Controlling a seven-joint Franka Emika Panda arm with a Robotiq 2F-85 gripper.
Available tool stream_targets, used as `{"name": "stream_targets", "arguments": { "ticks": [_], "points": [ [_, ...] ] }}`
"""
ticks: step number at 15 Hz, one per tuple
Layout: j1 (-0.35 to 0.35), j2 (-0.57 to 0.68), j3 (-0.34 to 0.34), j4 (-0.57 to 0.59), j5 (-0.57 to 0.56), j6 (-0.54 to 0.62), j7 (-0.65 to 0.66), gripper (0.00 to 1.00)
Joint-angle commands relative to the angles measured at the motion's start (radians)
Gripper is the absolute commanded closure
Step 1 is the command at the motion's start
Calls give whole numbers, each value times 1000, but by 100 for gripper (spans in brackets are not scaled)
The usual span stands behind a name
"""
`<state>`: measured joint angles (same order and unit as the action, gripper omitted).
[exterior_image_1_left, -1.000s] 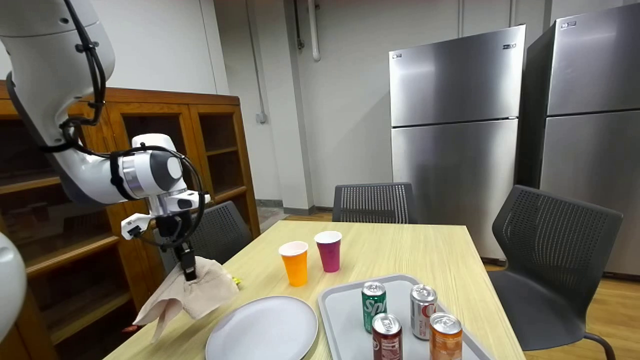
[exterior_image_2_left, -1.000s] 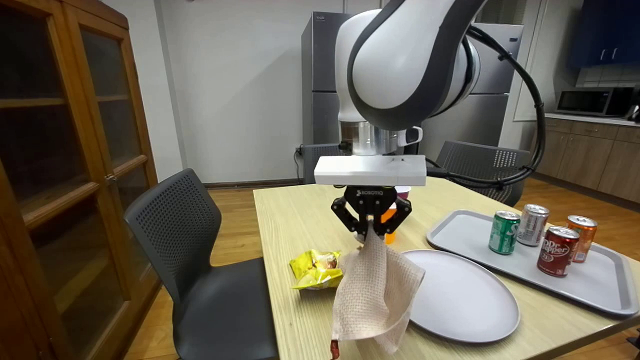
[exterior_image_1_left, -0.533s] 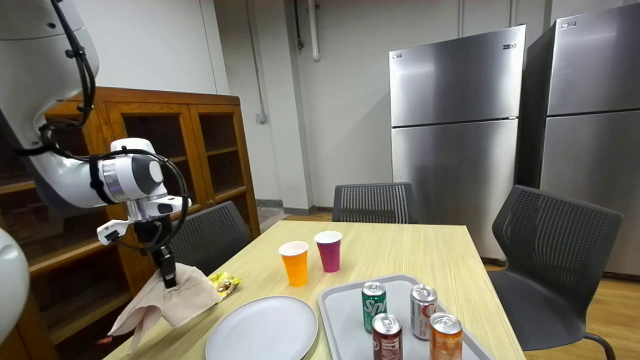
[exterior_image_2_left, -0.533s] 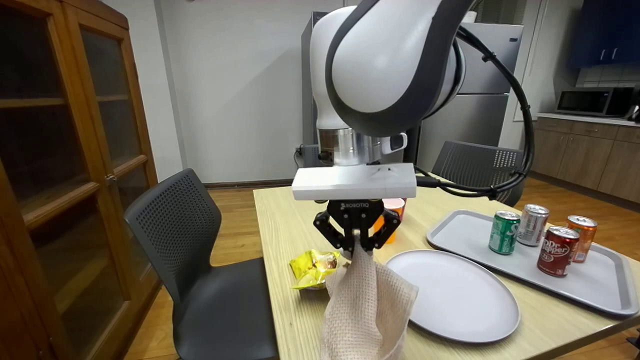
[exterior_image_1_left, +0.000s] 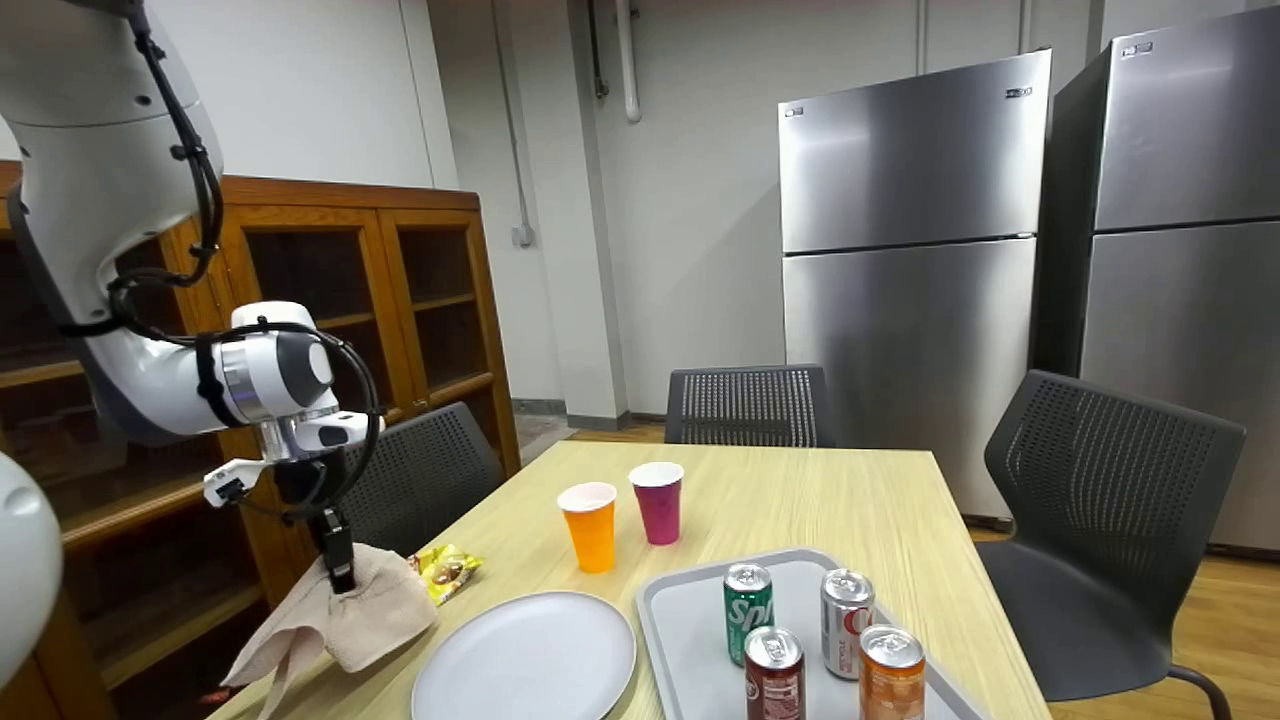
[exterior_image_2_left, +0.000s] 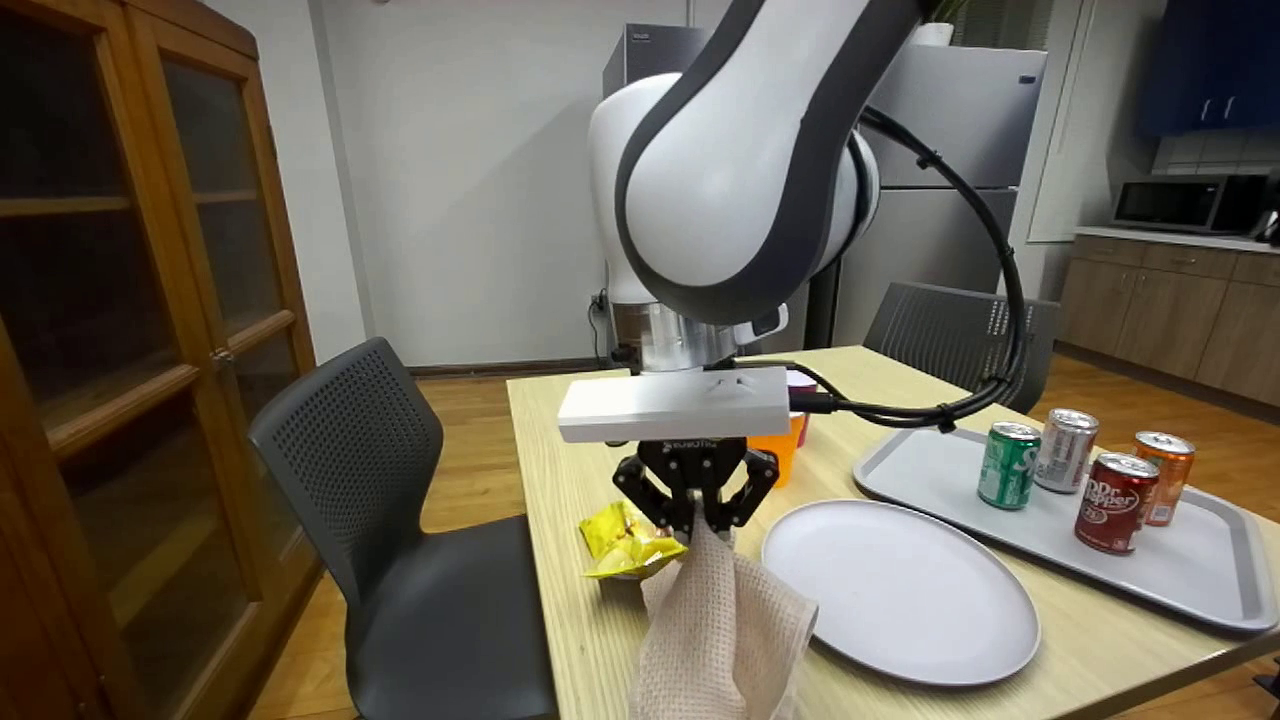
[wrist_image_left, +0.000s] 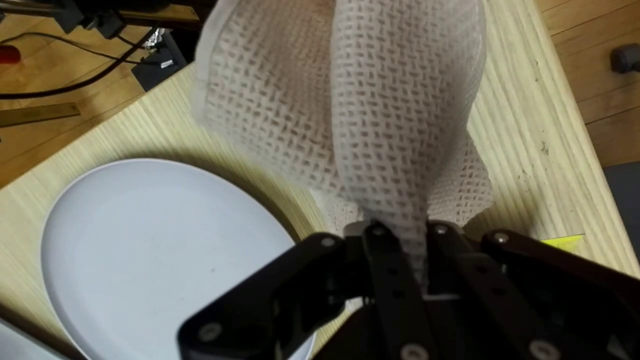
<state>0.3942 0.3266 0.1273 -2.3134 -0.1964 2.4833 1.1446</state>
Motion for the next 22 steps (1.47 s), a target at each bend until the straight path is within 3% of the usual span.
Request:
{"name": "stream_targets", "arguments": {
  "ticks": [1,12,13,15,22],
  "points": [
    [21,65,-26,89,-29,-62,56,97],
    [40,181,-66,210,-20,-131,70,97],
    [39,182,-67,212,-18,-136,70,65],
    [40,179,-71,213,-17,-142,71,57],
    [27,126,-81,180,-14,-121,75,6]
  ]
}}
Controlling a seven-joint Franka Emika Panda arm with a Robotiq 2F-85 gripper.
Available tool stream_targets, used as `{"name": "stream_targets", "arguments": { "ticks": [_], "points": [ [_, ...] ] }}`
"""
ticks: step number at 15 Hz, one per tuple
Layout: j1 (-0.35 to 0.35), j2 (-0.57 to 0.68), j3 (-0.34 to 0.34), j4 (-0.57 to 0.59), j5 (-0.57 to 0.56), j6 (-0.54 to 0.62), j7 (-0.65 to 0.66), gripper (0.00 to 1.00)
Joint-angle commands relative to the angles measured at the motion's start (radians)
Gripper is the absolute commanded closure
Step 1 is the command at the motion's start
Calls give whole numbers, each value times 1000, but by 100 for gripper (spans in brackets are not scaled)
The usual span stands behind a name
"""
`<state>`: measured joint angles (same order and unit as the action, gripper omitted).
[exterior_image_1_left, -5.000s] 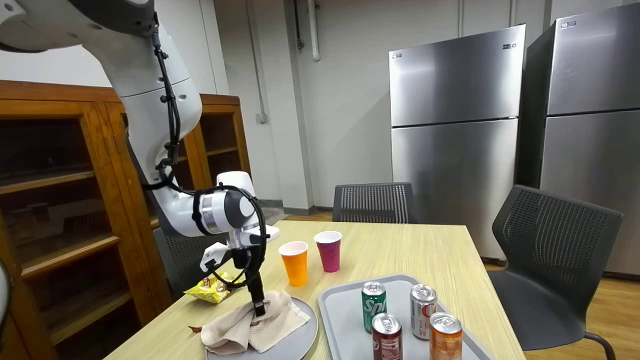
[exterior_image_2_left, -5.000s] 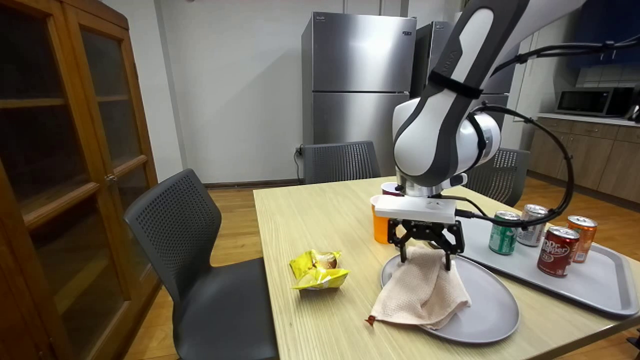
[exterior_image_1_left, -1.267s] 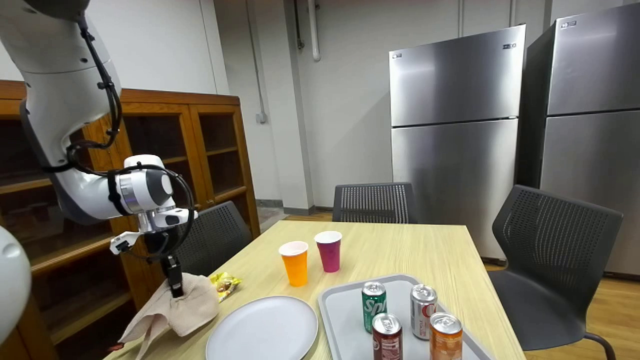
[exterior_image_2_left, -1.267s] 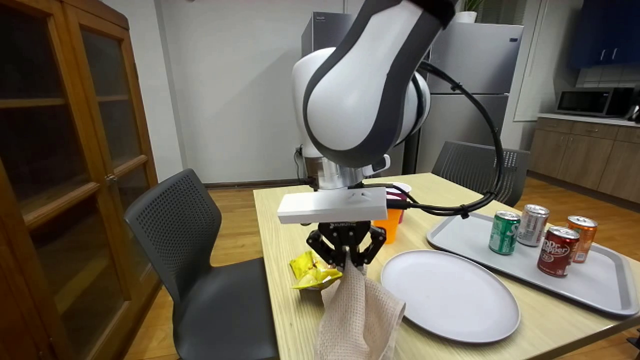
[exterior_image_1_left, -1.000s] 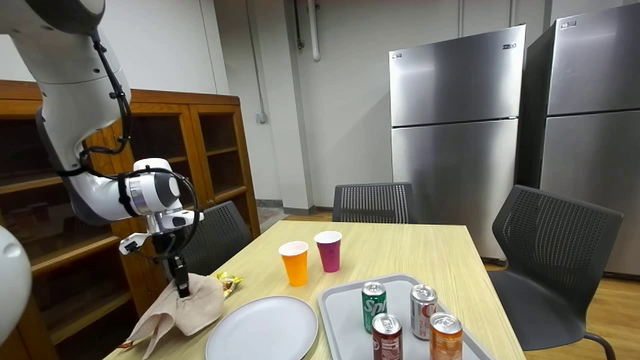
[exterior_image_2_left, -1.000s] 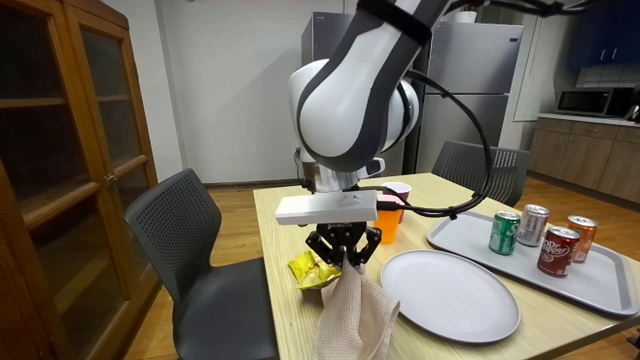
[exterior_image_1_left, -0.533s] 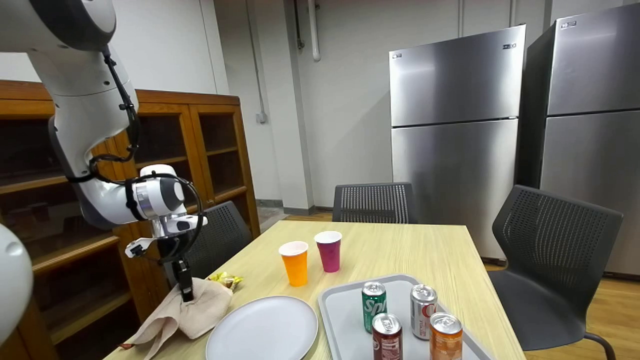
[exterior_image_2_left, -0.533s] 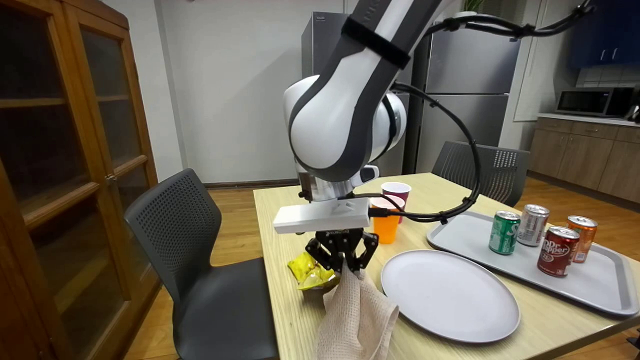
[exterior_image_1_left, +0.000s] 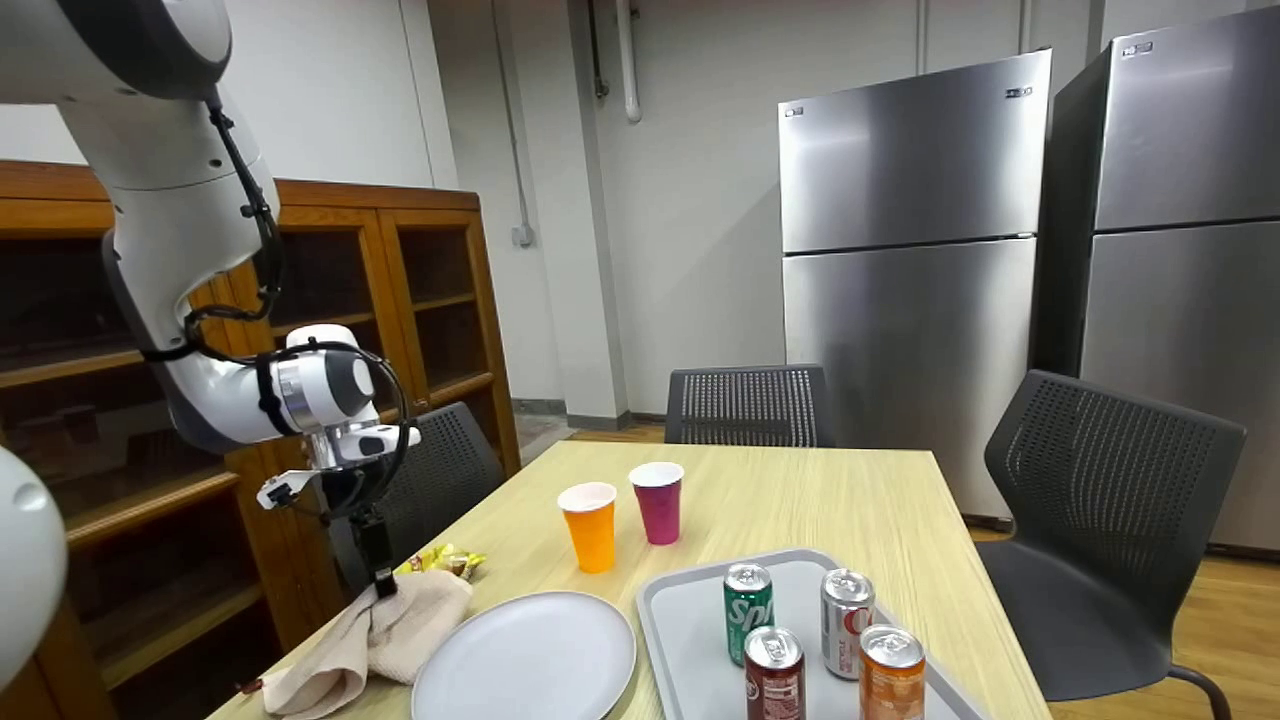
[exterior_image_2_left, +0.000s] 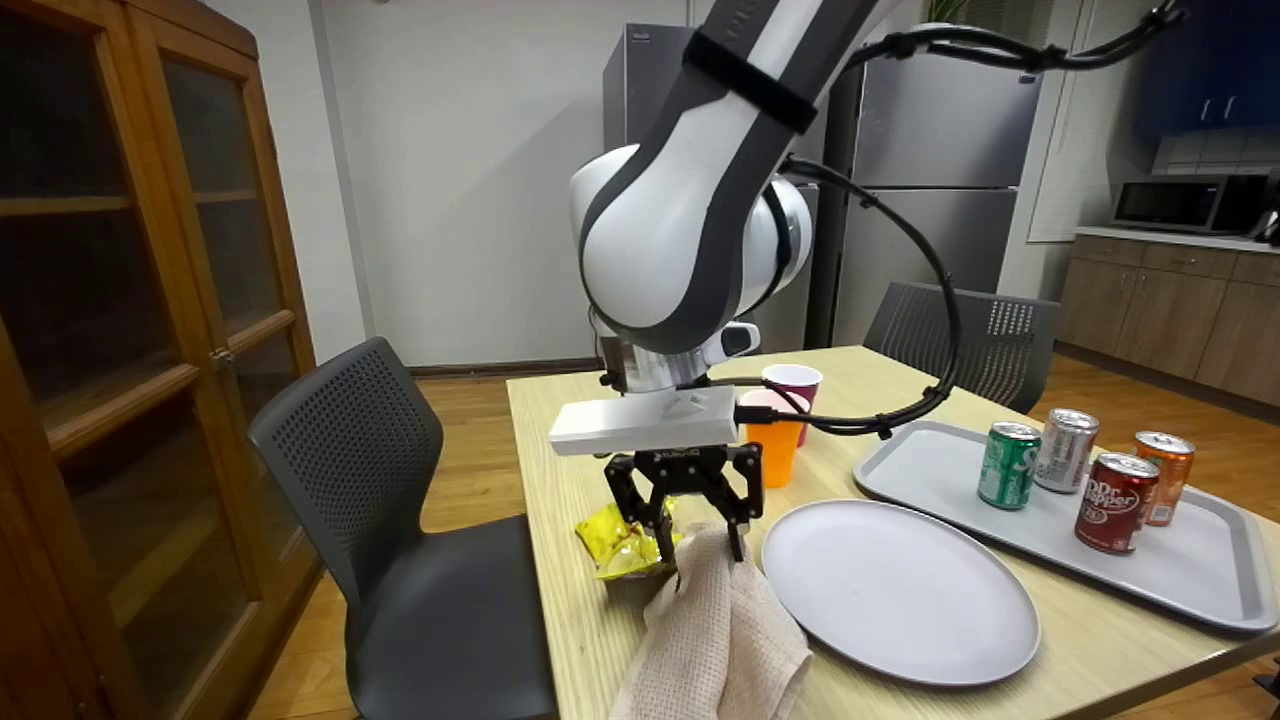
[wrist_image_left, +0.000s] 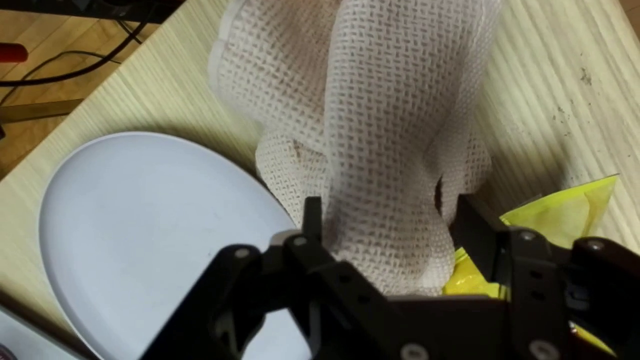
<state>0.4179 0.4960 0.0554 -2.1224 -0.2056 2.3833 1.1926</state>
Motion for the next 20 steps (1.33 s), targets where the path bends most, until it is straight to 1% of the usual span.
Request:
{"name": "stream_targets", "arguments": {
  "ticks": [1,6,11,15,20],
  "points": [
    [1,-51,-12,-15,-5,-20,28,0],
    [-19,-109,-29,-48,-9,-4,24,0],
    [-52,-188,-43,-109,-23,17,14,0],
    [-95,-257,-52,-171,-45,34,-4,0],
    [-172,-320,-70,-244,-88,67,-35,0]
  ]
}}
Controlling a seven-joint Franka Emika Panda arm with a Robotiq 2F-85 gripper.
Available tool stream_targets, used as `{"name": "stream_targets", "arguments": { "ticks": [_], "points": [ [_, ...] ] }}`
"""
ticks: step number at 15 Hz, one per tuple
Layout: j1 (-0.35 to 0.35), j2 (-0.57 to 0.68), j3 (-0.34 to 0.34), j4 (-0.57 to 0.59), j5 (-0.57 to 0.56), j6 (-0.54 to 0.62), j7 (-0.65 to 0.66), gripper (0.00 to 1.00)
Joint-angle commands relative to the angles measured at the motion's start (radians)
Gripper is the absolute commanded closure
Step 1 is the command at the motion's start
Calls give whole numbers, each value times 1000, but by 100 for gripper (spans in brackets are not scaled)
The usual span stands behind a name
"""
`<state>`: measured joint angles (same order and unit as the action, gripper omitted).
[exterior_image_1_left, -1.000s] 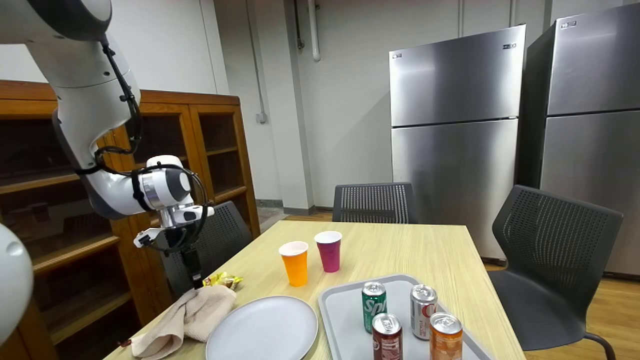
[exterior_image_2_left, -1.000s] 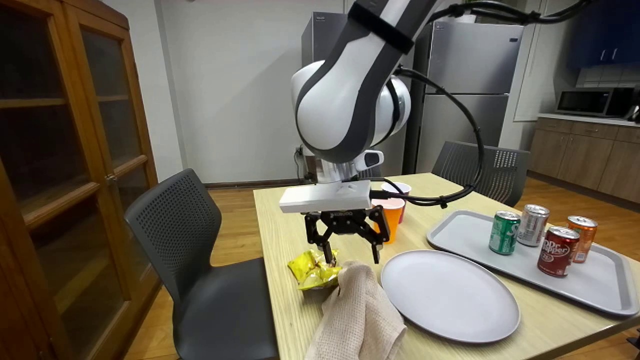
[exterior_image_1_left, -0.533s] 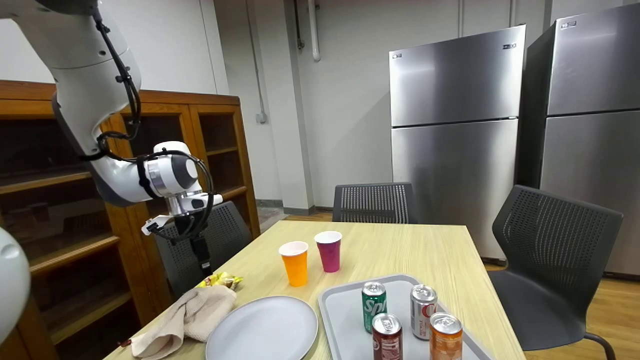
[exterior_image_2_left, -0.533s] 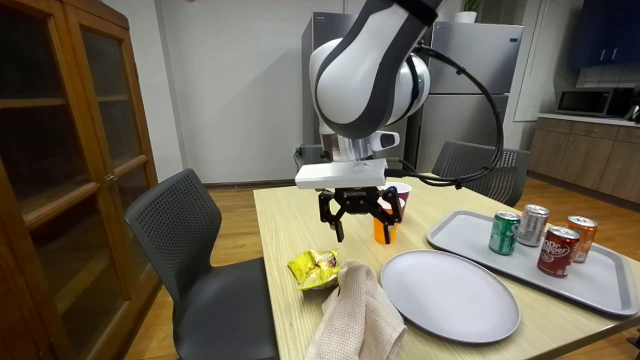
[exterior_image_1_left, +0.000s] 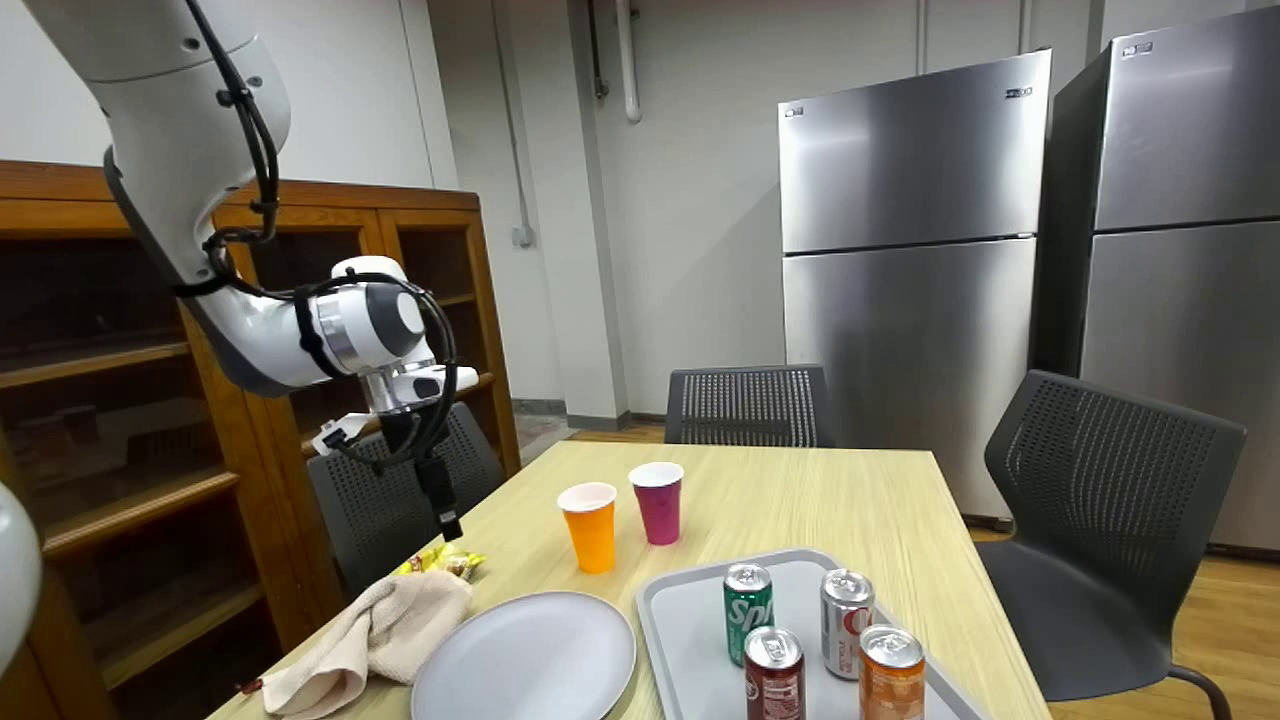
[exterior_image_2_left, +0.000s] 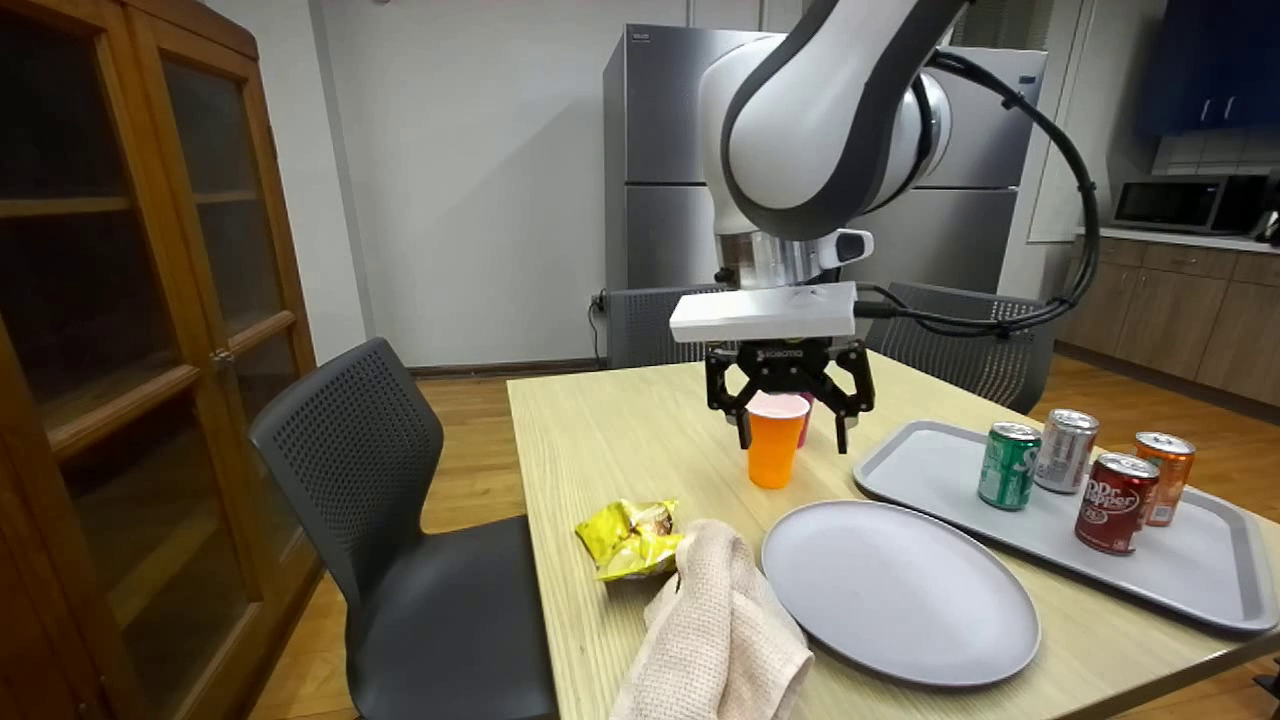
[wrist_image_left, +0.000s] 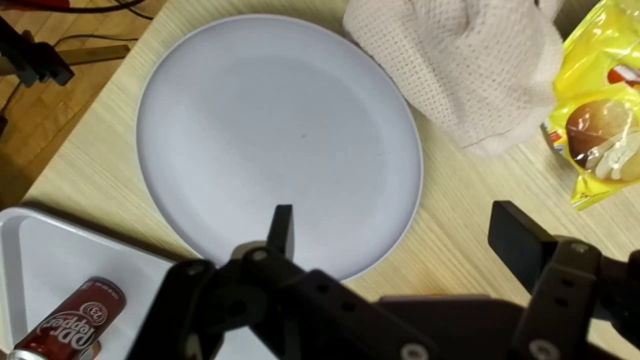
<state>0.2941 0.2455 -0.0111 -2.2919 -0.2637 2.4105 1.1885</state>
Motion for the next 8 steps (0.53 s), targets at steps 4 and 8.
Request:
{"name": "stream_targets", "arguments": {
  "ticks": [4,8],
  "points": [
    [-122,-105,-39,-129,-61,85,-71,0],
    [-196,-118,-87,-157,-70,128,-109,0]
  ]
}}
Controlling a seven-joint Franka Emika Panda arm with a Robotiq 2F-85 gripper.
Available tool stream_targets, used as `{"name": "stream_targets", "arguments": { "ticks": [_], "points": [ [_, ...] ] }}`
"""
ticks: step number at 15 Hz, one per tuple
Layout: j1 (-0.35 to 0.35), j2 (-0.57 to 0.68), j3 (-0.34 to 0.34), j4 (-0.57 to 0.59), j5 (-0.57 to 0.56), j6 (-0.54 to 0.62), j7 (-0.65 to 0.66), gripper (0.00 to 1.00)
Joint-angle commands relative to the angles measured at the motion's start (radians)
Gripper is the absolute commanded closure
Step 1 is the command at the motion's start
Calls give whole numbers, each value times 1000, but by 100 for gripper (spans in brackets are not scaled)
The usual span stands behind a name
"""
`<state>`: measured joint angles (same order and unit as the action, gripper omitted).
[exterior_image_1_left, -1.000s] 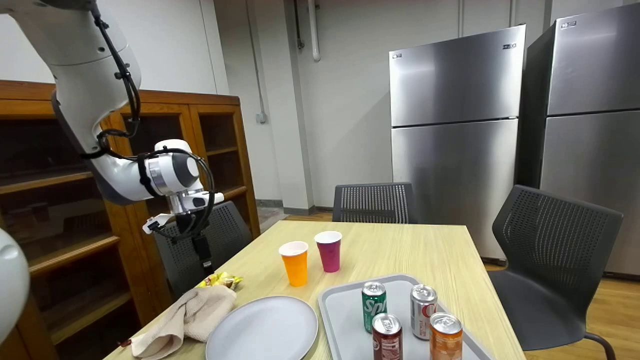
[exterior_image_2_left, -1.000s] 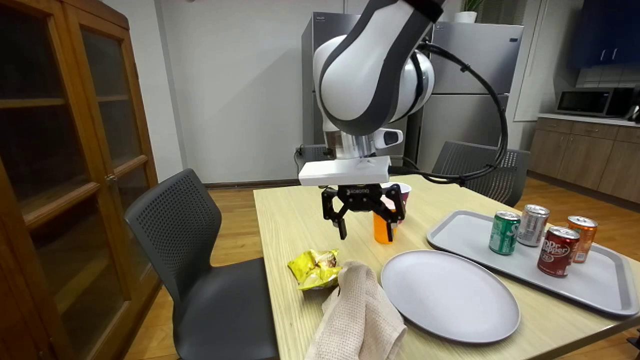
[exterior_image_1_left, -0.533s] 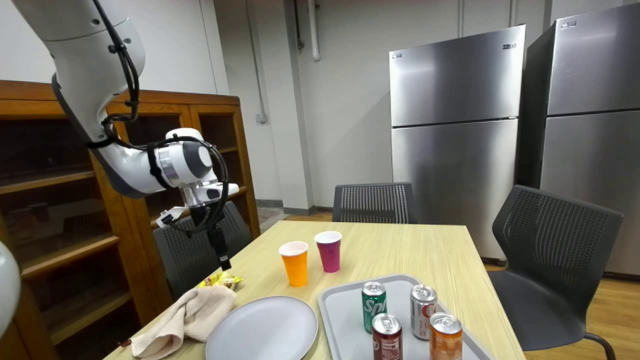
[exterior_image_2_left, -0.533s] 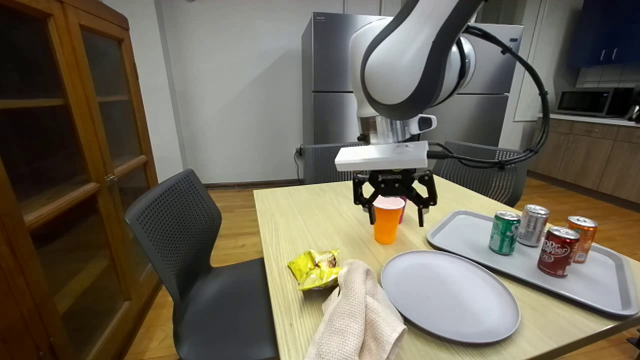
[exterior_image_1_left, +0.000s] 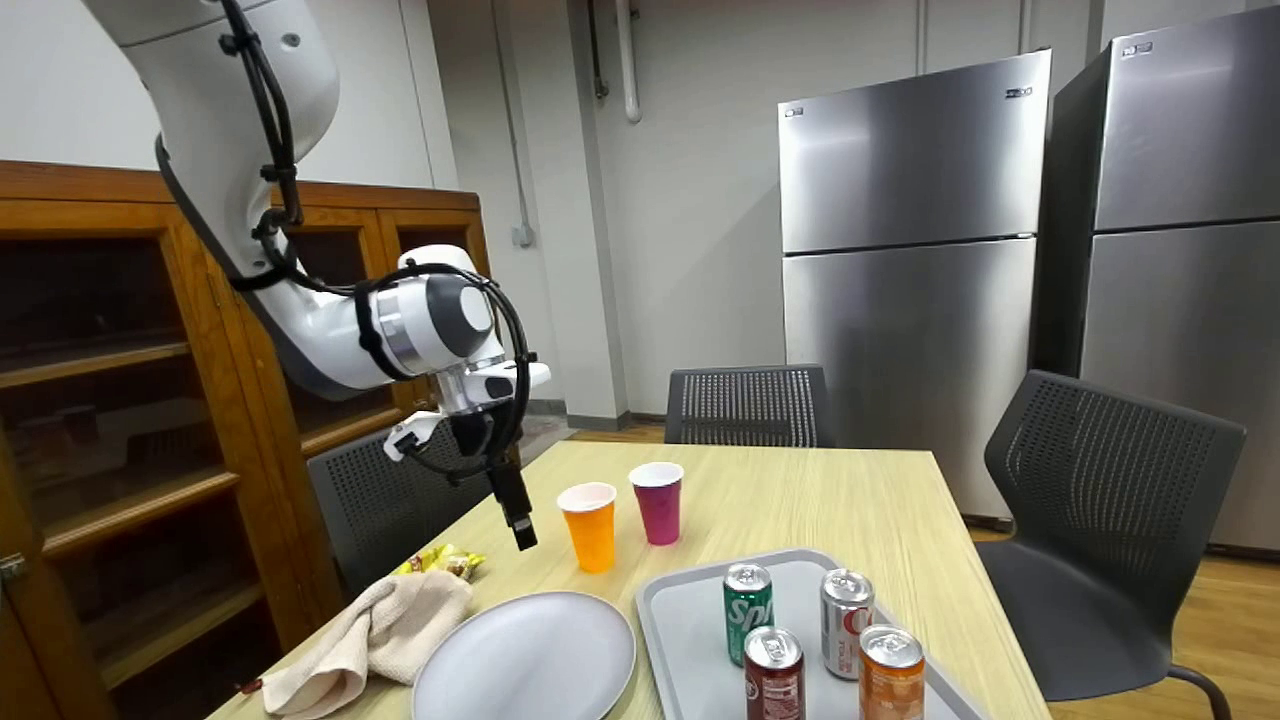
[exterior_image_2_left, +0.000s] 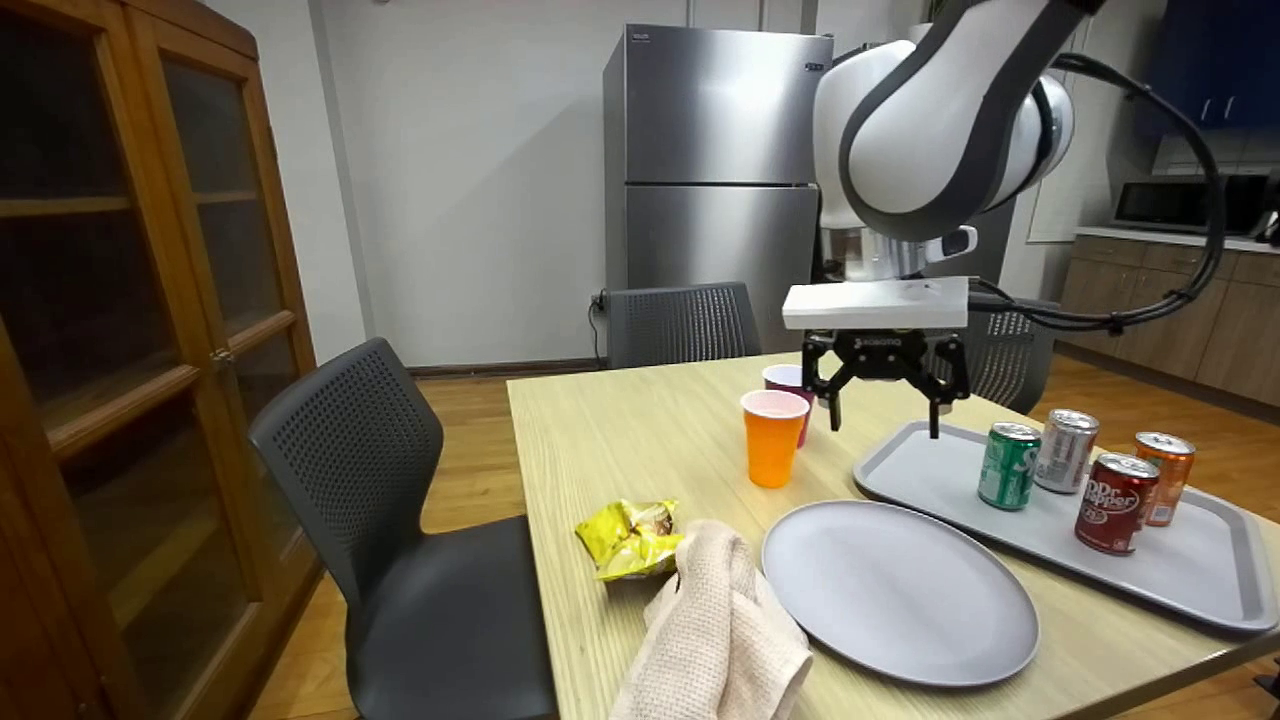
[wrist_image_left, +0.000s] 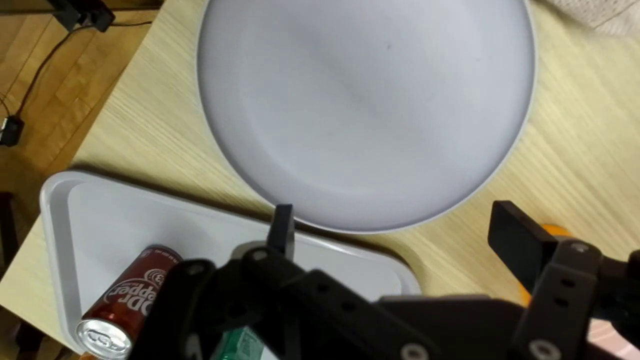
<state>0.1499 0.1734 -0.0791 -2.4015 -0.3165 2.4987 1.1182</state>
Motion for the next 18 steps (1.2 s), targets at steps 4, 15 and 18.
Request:
{"name": "stream_targets", "arguments": {
  "ticks": [4,15,18],
  "points": [
    [-116,-34,-74,-46,-18,73,-76,0],
    [-209,54,-155,39,38,140,-106,0],
    [-218,96,-169,76,62,154,-103,0]
  ]
}}
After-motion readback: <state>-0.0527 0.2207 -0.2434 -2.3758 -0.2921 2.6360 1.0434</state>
